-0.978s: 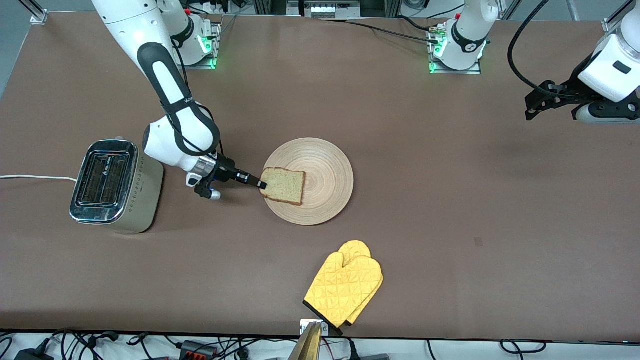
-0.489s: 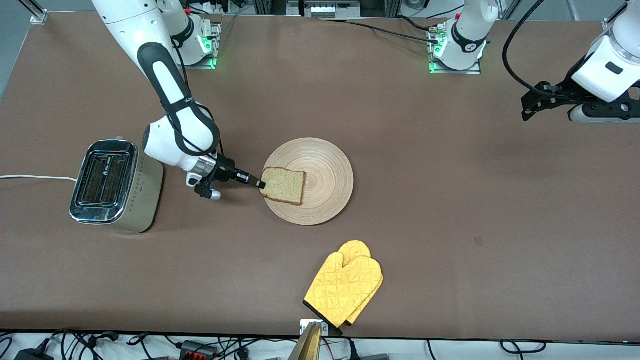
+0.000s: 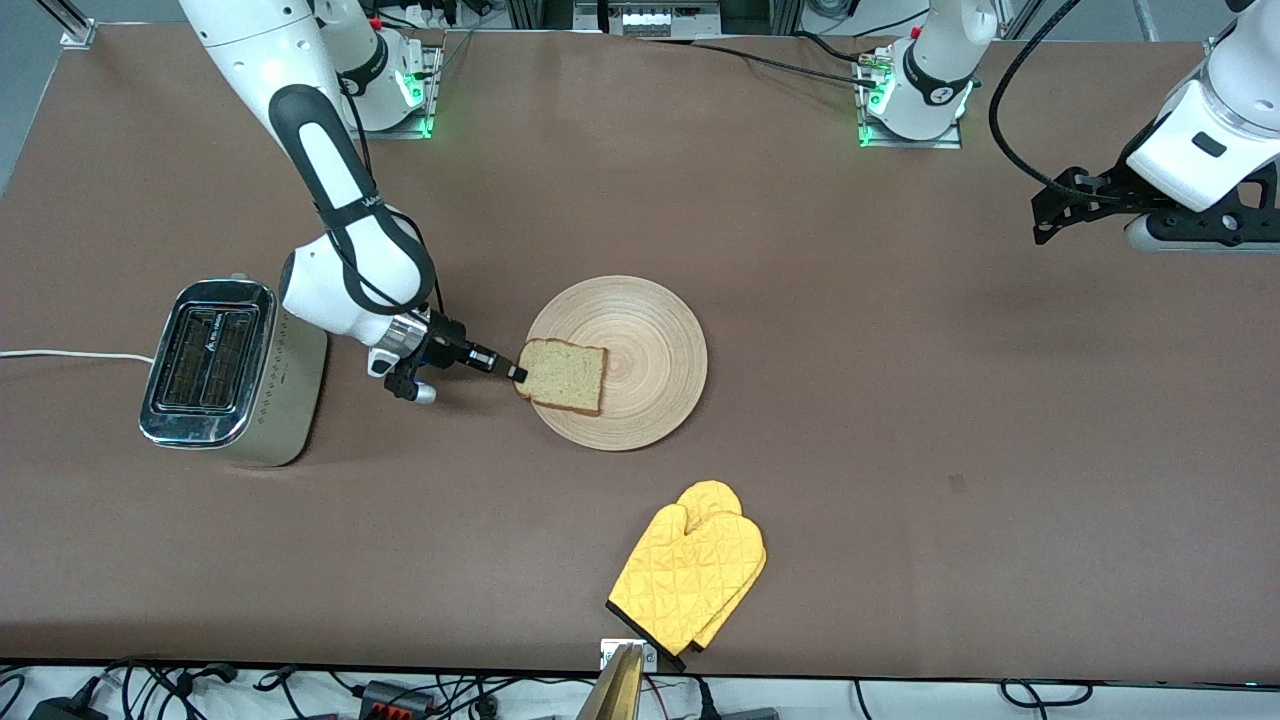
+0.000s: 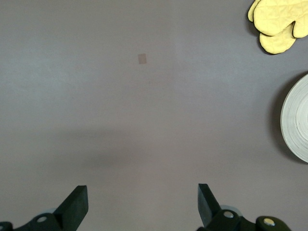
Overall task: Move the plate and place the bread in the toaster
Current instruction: 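Lift the bread and carry it above the toaster slot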
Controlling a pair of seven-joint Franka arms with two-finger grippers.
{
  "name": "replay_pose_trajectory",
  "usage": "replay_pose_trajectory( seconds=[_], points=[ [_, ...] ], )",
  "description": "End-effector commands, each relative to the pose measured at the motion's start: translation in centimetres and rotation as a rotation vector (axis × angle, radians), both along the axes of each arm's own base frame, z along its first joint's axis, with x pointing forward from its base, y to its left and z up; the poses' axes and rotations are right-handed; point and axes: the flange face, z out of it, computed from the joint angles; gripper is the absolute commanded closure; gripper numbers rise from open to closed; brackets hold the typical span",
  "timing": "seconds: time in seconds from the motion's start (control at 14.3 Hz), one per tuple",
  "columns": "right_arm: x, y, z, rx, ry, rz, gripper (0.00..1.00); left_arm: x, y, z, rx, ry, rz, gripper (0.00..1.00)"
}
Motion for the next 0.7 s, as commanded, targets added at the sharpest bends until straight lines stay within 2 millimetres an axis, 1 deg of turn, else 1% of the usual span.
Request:
replay_pose_trajectory(
  seconds=[0.0, 0.07, 0.21, 0.42, 0.56, 0.63],
  points=[
    [1.3, -1.1, 1.6, -0.010, -0.047, 0.013, 1.00, 0.1, -0.3, -0.1, 0.003, -0.008, -0.010, 0.00],
    [1.6, -1.4, 2.1, -0.022, -0.058, 0.024, 1.00, 0.1, -0.4, -0.1, 0.003, -0.007, -0.012, 0.00],
    [2.2, -1.3, 3.2, -0.032, -0.052, 0.046, 1.00, 0.1, -0.5, -0.2, 0.003, -0.007, -0.015, 0.00],
    [4.4, 0.0, 6.0, -0.071, -0.026, 0.071, 1.00, 0.1, -0.7, -0.3, 0.003, -0.005, -0.018, 0.00],
    [6.3, -0.8, 8.6, -0.117, 0.018, 0.134, 1.00, 0.2, -0.7, -0.3, 0.003, -0.007, -0.018, 0.00],
    [7.7, -1.7, 10.5, -0.145, 0.037, 0.165, 1.00, 0.2, -0.7, -0.3, 0.003, -0.007, -0.018, 0.00]
  ],
)
